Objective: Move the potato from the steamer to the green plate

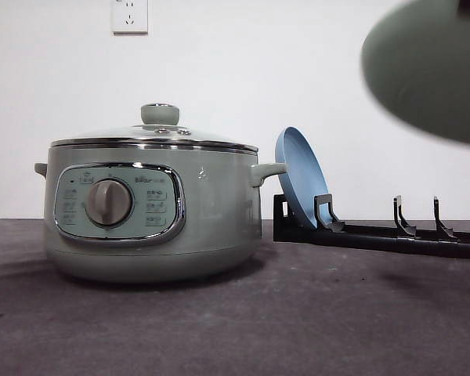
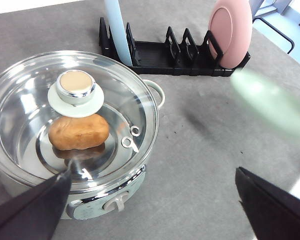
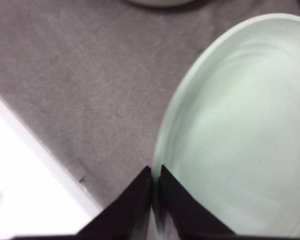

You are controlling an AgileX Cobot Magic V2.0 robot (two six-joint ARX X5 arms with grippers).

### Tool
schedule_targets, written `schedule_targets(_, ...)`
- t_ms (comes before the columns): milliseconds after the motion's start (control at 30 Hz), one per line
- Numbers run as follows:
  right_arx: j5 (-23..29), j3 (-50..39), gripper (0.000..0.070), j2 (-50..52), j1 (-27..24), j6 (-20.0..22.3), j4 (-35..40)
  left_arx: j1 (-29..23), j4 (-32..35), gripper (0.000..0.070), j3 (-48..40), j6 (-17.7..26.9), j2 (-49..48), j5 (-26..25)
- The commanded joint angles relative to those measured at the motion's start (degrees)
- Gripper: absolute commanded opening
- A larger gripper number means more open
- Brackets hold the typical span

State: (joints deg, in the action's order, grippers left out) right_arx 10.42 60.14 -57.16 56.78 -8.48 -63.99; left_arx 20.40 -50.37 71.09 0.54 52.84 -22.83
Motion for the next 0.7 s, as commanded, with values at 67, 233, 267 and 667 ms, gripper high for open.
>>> schedule_targets(67,0.6,-6.1,0.0000,-2.7,2.2,-4.3,6.9,0.2,0.7,0.0660,1.4,0.3,0.4,-0.4)
schedule_targets(233,1.4,-12.5,0.0000,-8.4,3.2,-5.2,14.9,0.2,0.7,0.0660,1.4,0.3,0.4,-0.4)
schedule_targets(267,1.7,-13.3,0.0000,-9.6,3.4,-5.3,16.5,0.2,0.7,0.0660,1.4,0.3,0.4,-0.4)
schedule_targets(667,4.0,-14.6,0.0000,-21.3,4.6,-5.7,22.7,0.2,0.7,0.0660,1.4,0.3,0.4,-0.4)
